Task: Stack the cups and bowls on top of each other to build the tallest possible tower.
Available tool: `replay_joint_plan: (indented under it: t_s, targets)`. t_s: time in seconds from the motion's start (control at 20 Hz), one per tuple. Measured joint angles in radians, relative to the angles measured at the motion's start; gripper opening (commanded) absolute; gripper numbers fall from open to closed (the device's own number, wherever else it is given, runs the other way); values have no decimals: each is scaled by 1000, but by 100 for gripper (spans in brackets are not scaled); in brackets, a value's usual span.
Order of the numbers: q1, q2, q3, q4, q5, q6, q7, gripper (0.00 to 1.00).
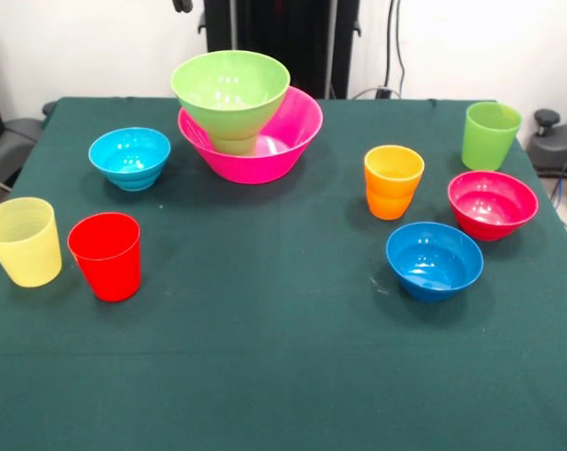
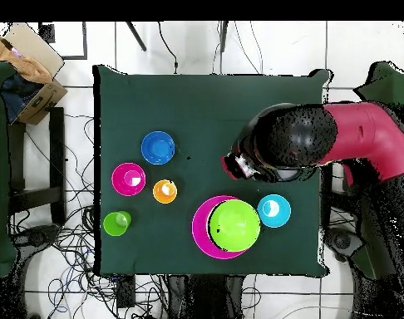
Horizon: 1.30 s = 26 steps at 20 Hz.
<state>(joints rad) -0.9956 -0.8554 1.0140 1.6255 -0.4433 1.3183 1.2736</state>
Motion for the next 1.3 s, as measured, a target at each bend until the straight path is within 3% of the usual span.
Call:
replay_joint_plan:
  t_s: [0.65,0.9,1.3]
  targets:
    - [24,-102,-98,-4,66,-6,147,100]
    - [16,-86,-102,-33,62,-6,147,100]
    - [-2,1,-104,-106,7,-29,147,100]
